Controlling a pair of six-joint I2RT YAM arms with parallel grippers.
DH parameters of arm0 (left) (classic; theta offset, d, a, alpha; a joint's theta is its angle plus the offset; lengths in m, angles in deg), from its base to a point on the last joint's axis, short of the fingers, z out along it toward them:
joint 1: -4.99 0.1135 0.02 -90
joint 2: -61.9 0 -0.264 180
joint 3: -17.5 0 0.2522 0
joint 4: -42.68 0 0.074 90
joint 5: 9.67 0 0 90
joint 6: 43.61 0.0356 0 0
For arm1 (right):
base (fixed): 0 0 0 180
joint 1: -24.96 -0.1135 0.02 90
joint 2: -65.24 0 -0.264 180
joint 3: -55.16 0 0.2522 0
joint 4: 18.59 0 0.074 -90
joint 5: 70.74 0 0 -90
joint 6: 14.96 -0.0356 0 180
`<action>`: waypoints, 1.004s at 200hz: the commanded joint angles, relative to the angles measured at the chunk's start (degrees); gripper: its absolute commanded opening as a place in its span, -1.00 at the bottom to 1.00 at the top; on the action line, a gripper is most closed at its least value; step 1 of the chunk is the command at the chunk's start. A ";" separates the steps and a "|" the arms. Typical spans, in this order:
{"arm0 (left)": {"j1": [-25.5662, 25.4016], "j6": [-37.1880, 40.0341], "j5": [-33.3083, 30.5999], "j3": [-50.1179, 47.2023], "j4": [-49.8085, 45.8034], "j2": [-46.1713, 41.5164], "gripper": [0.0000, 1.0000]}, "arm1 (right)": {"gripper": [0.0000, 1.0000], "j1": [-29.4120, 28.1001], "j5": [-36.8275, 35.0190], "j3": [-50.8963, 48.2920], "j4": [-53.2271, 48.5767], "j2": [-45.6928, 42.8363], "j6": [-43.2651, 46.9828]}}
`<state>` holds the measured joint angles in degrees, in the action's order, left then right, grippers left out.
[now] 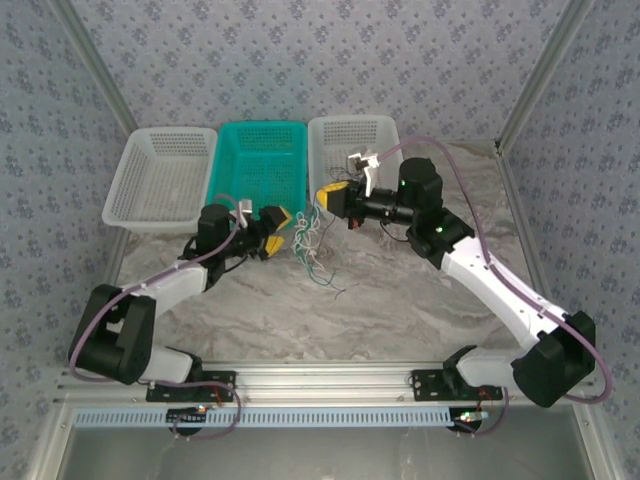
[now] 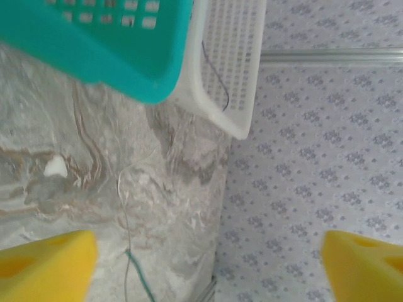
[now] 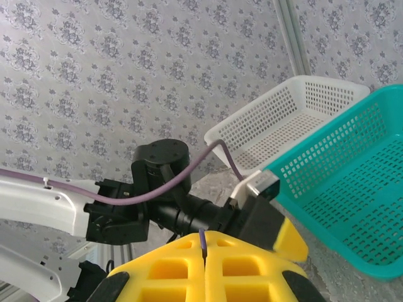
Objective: Untangle the cables
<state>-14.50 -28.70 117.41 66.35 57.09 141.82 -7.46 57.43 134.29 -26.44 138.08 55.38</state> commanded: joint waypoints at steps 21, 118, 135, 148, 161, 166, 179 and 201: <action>-0.59 -6.31 0.81 -1.31 11.97 0.15 -1.00 | -1.00 -0.45 -1.06 2.48 0.82 0.29 1.02; 1.64 -3.61 0.24 -1.11 -2.93 -7.88 0.34 | -1.00 0.97 -4.51 -0.34 -0.61 -2.04 1.66; -0.20 -5.09 -0.32 -2.13 -4.84 -8.16 0.84 | -1.00 0.97 -4.43 0.10 -0.16 -1.52 1.73; -1.63 -4.70 -2.62 -2.87 -7.63 -9.52 0.95 | -1.00 1.01 -4.00 0.51 0.16 -0.84 1.48; -2.67 -5.47 -3.37 -3.26 -6.44 -9.59 0.97 | -1.00 0.96 -3.26 0.80 0.66 -0.26 1.02; -2.95 -6.21 -3.14 -3.27 -5.49 -9.18 0.98 | -1.00 0.92 -3.06 0.85 0.88 -0.04 0.79; -3.77 -8.97 -2.73 -3.13 -1.88 -7.76 0.99 | -1.00 0.81 -2.95 0.92 1.16 0.14 0.50; -4.81 -13.05 -3.40 -2.40 2.46 -5.08 0.99 | -1.00 0.62 -2.75 1.15 1.17 0.10 0.67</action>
<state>-18.45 -36.11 115.16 62.96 53.37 134.41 -6.68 53.58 133.68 -27.38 138.19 56.23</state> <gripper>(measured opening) 0.994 0.066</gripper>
